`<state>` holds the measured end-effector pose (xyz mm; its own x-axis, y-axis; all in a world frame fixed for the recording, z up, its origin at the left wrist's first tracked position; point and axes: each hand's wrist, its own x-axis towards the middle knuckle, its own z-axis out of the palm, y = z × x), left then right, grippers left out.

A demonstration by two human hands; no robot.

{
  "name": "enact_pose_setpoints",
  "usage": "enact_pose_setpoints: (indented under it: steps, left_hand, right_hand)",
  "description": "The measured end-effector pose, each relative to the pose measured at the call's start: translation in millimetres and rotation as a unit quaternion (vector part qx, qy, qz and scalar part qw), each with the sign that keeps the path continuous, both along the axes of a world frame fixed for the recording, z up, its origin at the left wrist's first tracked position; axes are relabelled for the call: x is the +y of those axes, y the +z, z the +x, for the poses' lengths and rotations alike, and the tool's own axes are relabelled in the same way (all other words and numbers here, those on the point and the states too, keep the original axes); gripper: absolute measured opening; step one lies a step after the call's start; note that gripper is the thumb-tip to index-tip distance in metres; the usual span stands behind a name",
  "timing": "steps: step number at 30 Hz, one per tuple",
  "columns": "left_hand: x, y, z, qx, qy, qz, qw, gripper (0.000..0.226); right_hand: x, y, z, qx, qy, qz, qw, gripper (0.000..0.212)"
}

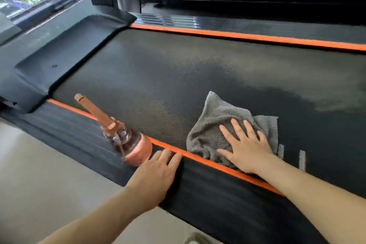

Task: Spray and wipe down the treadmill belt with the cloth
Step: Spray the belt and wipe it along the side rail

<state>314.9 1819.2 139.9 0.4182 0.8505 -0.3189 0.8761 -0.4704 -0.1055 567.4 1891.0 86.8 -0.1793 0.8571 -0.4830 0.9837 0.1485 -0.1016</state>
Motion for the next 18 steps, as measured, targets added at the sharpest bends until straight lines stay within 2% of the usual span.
enact_pose_setpoints:
  steps: [5, 7, 8, 10, 11, 13, 15, 17, 18]
  left_hand:
    - [-35, 15, -56, -0.076, 0.082, -0.128, 0.985, 0.067]
    - [-40, 15, -78, -0.113, 0.153, -0.139, 0.972, 0.067]
    - [-42, 18, -80, -0.154, 0.204, -0.117, 0.96, 0.064]
    - [-36, 22, -77, -0.226, 0.313, -0.046, 0.921, 0.048]
    - [-31, 28, -73, -0.258, 0.374, -0.013, 0.891, 0.046]
    - [-18, 37, -69, -0.337, 0.468, 0.014, 0.817, 0.065]
    - [-8, 47, -67, -0.44, 0.507, 0.005, 0.742, 0.079]
    - [2, 52, -62, -0.491, 0.497, 0.007, 0.716, 0.068]
    - [18, 48, -63, -0.492, 0.486, 0.03, 0.722, 0.057]
  right_hand:
    - [-33, 19, 31, -0.051, -0.091, -0.071, 0.992, 0.083]
    - [-41, 14, 29, -0.056, -0.1, -0.088, 0.99, 0.083]
    - [-44, 19, 30, -0.066, -0.105, -0.085, 0.989, 0.083]
    - [-39, 18, 24, -0.062, -0.107, -0.089, 0.988, 0.084]
    - [-33, 20, 22, -0.057, -0.094, -0.078, 0.991, 0.084]
    - [-14, 20, 14, -0.043, -0.036, -0.054, 0.997, 0.082]
    - [1, 17, -6, -0.004, -0.001, -0.04, 0.999, 0.077]
    - [7, 11, -37, 0.033, 0.019, -0.016, 0.999, 0.072]
    - [19, -1, -60, 0.052, 0.038, 0.005, 0.998, 0.071]
